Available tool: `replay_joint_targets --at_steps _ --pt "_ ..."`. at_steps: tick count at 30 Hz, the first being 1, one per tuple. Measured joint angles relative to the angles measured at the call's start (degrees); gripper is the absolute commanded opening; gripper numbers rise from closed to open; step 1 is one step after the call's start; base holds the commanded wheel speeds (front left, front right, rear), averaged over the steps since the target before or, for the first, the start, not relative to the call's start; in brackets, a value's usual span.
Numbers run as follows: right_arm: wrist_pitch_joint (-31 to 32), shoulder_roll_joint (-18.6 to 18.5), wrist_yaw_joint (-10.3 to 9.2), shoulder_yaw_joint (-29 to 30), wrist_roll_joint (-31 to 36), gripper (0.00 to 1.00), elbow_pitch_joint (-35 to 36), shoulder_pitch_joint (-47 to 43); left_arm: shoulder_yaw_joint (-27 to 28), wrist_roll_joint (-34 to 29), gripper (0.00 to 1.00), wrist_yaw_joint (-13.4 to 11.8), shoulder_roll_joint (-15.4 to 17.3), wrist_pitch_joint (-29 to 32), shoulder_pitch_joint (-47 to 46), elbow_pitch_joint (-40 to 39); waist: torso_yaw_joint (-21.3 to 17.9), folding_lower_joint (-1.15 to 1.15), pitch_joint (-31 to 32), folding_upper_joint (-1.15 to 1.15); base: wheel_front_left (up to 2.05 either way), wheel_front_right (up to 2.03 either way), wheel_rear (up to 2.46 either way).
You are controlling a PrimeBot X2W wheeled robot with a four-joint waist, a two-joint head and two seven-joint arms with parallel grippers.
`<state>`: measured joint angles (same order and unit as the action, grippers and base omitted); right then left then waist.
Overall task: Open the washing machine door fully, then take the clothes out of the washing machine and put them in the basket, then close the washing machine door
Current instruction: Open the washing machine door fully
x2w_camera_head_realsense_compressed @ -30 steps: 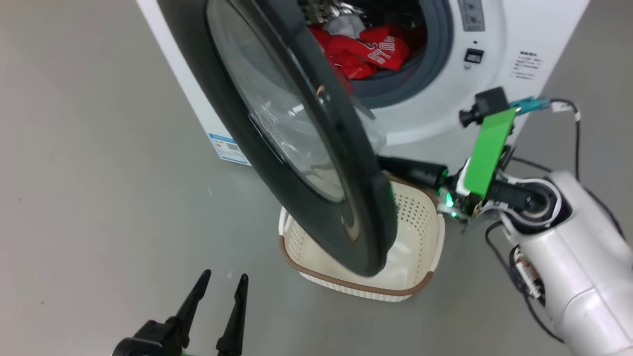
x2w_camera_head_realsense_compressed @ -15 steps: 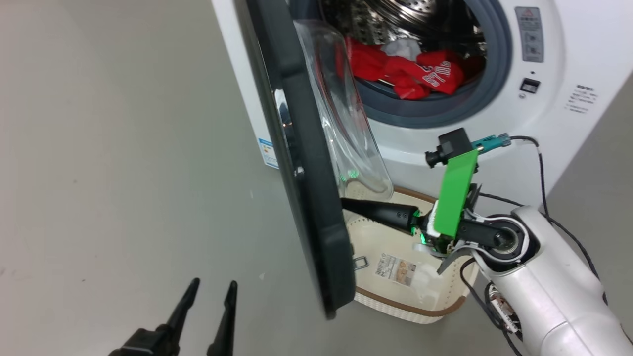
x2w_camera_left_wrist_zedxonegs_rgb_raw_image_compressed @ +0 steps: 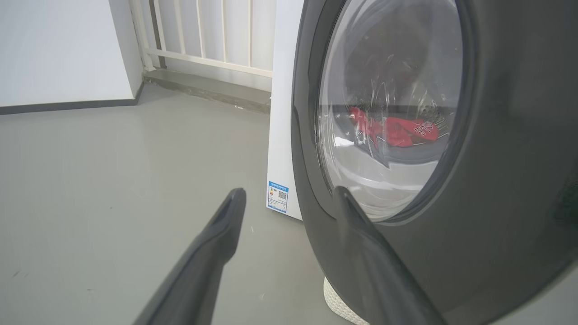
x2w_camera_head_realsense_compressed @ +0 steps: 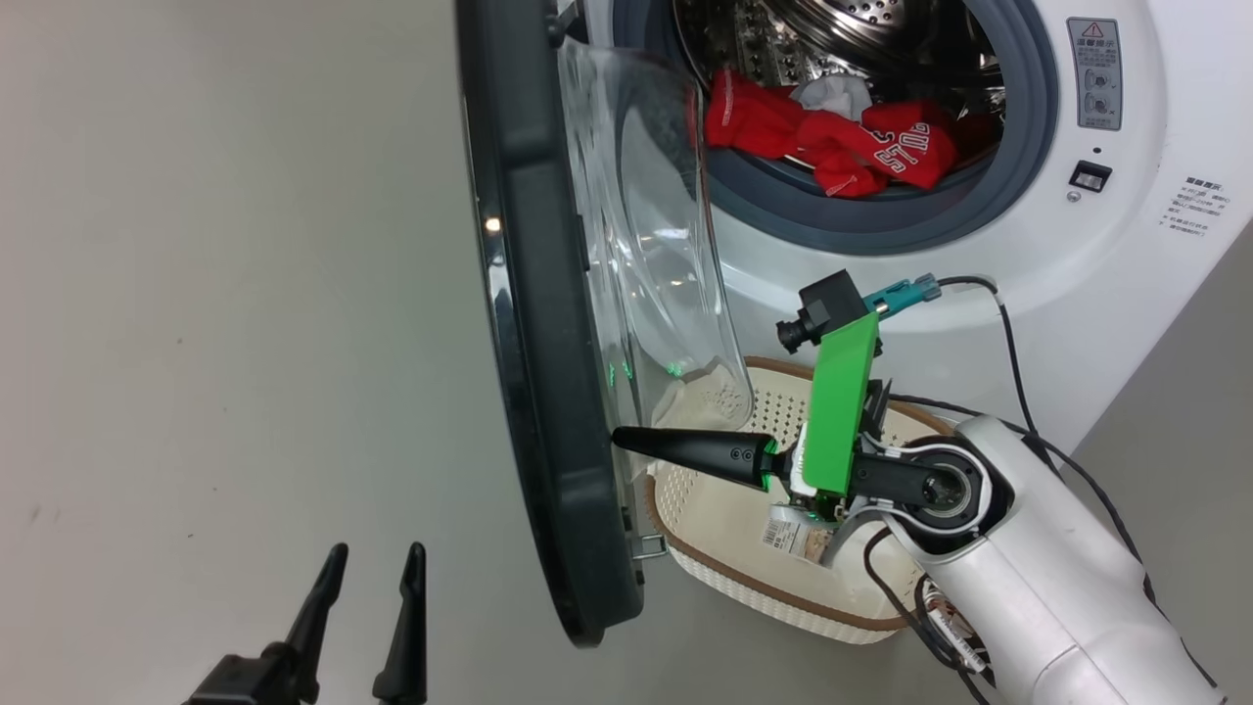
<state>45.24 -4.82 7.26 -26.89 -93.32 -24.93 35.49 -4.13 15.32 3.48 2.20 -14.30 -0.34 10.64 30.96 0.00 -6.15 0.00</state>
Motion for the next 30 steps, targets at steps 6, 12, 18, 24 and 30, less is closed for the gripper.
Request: replay_joint_targets --at_steps 6,12,18,24,30 --pt "-0.93 0.1 0.0 -1.37 -0.48 0.0 -0.03 0.01 0.03 0.34 1.0 -0.16 0.0 0.0 0.34 -0.11 -0.03 0.0 0.15 0.0 0.0 0.0 0.0" --pt "-2.82 0.33 0.0 -1.34 -0.37 1.0 -0.09 -0.05 -0.21 0.33 1.0 -0.15 0.0 0.0 0.34 0.0 -0.3 0.0 0.44 0.0 0.0 0.0 0.0" --pt "-6.0 -0.11 0.0 -0.25 1.88 1.0 0.29 -1.42 -0.59 0.31 1.0 0.18 0.0 0.0 0.29 1.21 -0.68 0.0 1.16 0.0 0.0 0.0 0.0" --pt "-10.82 -2.09 0.0 0.9 4.46 1.0 1.81 -6.04 -0.63 -0.2 1.0 1.07 0.01 0.0 0.02 2.67 -1.15 0.0 2.32 0.0 0.0 0.0 0.0" --pt "-15.06 -3.55 0.0 1.62 5.43 1.0 0.85 -10.56 0.02 -0.73 1.0 1.22 0.02 0.0 0.02 3.49 -2.1 0.0 3.34 0.0 0.0 0.0 0.0"
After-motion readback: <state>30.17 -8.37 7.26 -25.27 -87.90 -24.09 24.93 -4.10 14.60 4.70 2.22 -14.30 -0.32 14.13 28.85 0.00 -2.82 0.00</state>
